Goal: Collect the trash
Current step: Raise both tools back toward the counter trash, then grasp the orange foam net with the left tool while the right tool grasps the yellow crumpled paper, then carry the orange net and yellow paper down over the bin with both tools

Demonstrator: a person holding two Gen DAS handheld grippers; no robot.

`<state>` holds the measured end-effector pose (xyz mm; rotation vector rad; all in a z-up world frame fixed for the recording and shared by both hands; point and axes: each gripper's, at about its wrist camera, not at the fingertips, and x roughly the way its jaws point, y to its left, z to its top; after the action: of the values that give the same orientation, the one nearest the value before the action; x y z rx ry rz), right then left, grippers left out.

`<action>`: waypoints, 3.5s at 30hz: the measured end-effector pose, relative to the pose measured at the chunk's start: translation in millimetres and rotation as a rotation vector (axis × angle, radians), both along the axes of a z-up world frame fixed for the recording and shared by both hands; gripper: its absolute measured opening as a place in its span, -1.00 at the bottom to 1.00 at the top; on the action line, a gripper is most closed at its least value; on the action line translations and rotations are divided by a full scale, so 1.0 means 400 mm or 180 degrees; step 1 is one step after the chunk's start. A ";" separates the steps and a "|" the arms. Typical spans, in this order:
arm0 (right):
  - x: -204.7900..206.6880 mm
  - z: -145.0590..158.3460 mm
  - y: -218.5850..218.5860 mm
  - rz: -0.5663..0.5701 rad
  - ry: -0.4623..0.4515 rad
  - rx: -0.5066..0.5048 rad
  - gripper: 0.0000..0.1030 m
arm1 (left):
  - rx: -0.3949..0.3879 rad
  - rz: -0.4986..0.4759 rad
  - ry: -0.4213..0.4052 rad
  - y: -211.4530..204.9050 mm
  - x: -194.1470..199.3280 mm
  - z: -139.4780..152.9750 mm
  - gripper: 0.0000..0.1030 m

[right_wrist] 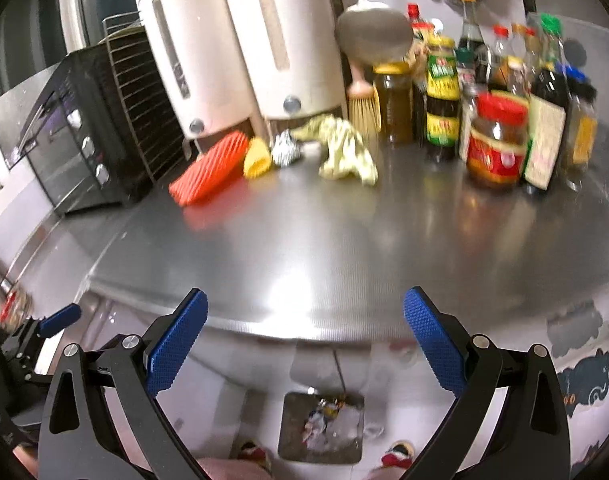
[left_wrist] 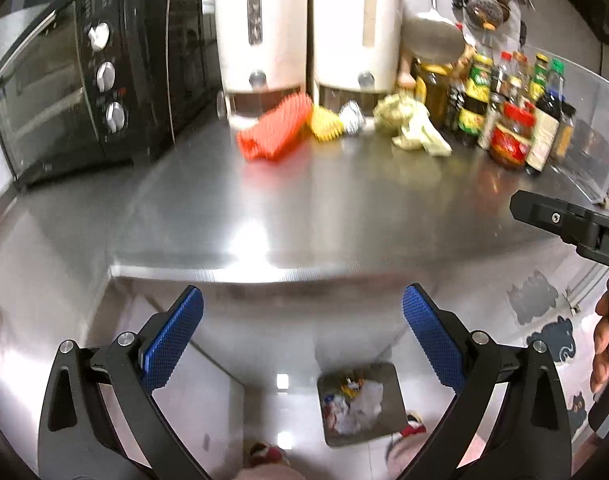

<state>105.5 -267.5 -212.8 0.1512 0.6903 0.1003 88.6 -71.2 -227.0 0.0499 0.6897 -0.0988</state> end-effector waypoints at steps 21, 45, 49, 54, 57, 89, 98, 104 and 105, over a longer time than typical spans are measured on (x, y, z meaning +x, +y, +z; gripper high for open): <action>0.487 0.017 -0.044 -0.0297 0.0335 -0.0216 0.92 | 0.0235 0.0150 0.0165 0.031 0.507 0.046 0.84; 0.558 -0.051 -0.071 -0.0256 0.0480 -0.0207 -0.50 | 0.0201 -0.0092 0.0479 -0.014 0.611 0.008 -0.80; 0.495 -0.010 -0.062 -0.0219 0.0388 -0.0232 -0.53 | 0.0187 -0.0105 0.0420 -0.020 0.554 0.041 -0.80; 0.388 0.046 -0.042 -0.0142 0.0281 -0.0210 -0.53 | 0.0145 -0.0139 0.0298 -0.038 0.444 0.101 -0.80; 0.319 0.077 -0.035 -0.0088 0.0210 -0.0193 -0.52 | 0.0123 -0.0192 0.0240 -0.049 0.376 0.129 -0.80; -0.235 -0.191 0.046 0.0082 0.0446 -0.0150 -0.52 | -0.0183 -0.0284 0.0413 -0.086 -0.228 -0.130 -0.80; -0.231 -0.434 0.025 -0.0001 0.0980 -0.0064 -0.52 | -0.0201 -0.0451 0.0813 -0.129 -0.226 -0.360 -0.80; -0.201 -0.556 0.015 -0.0073 0.1219 -0.0072 -0.53 | -0.0183 -0.0409 0.1110 -0.138 -0.179 -0.514 -0.80; -0.194 -0.579 0.011 -0.0094 0.1270 -0.0051 -0.53 | -0.0185 -0.0402 0.1148 -0.138 -0.172 -0.533 -0.80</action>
<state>28.0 -262.9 -444.5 0.1679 1.0860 0.0359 19.9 -126.5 -440.1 0.0197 1.0435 -0.2532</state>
